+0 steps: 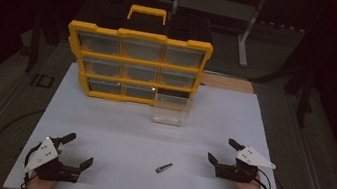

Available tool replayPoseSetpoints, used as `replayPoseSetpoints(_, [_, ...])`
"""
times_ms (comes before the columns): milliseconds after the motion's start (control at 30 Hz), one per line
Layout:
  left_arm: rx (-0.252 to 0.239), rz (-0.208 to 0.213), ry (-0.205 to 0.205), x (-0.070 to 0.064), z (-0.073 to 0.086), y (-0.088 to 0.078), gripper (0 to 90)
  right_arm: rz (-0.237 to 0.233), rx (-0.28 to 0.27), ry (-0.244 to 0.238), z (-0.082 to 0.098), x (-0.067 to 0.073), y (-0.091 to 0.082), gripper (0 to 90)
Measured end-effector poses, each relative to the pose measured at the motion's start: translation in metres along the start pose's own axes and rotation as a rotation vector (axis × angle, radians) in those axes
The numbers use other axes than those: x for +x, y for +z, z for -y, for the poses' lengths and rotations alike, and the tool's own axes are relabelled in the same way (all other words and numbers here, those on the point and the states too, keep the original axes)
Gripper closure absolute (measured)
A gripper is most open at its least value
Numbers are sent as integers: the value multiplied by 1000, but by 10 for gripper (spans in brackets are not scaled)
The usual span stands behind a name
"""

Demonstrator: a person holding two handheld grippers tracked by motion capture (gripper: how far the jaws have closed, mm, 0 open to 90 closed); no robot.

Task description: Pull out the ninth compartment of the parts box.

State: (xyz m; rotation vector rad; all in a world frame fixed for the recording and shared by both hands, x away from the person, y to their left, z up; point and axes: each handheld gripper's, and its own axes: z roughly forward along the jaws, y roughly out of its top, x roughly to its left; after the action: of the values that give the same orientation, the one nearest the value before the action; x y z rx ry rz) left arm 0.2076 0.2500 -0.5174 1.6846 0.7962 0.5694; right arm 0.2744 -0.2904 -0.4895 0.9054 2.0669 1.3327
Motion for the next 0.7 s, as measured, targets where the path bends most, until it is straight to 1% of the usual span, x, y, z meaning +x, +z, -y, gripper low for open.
replayPoseSetpoints(167, [1, 0, 2, 0, 0, 0, 0, 18, 9, -1, 7, 1, -6, 86])
replayPoseSetpoints(267, [1, 1, 3, 0, 0, 0, 0, 17, 7, 13, 10, 1, -9, 86])
replayPoseSetpoints(333, [0, 1, 2, 0, 0, 0, 0, 11, 8, 18, 12, 1, -10, 86])
replayPoseSetpoints(367, [-1, 1, 3, 0, 0, 0, 0, -3, 11, 27, 14, 1, -12, 86])
replayPoseSetpoints(500, [-2, 0, 4, 0, -1, 0, 0, 7, 23, 21, 19, 2, -15, 86])
replayPoseSetpoints(567, [-3, 1, 3, 0, -1, 0, 0, 7, 23, 28, 21, 2, -16, 86])
replayPoseSetpoints(600, [-5, 4, 5, 0, -1, 0, 0, 15, 30, 33, 24, 2, -16, 86])
replayPoseSetpoints(700, [-4, 6, 7, 0, -1, 0, 0, 19, 38, 17, 24, 3, -15, 87])
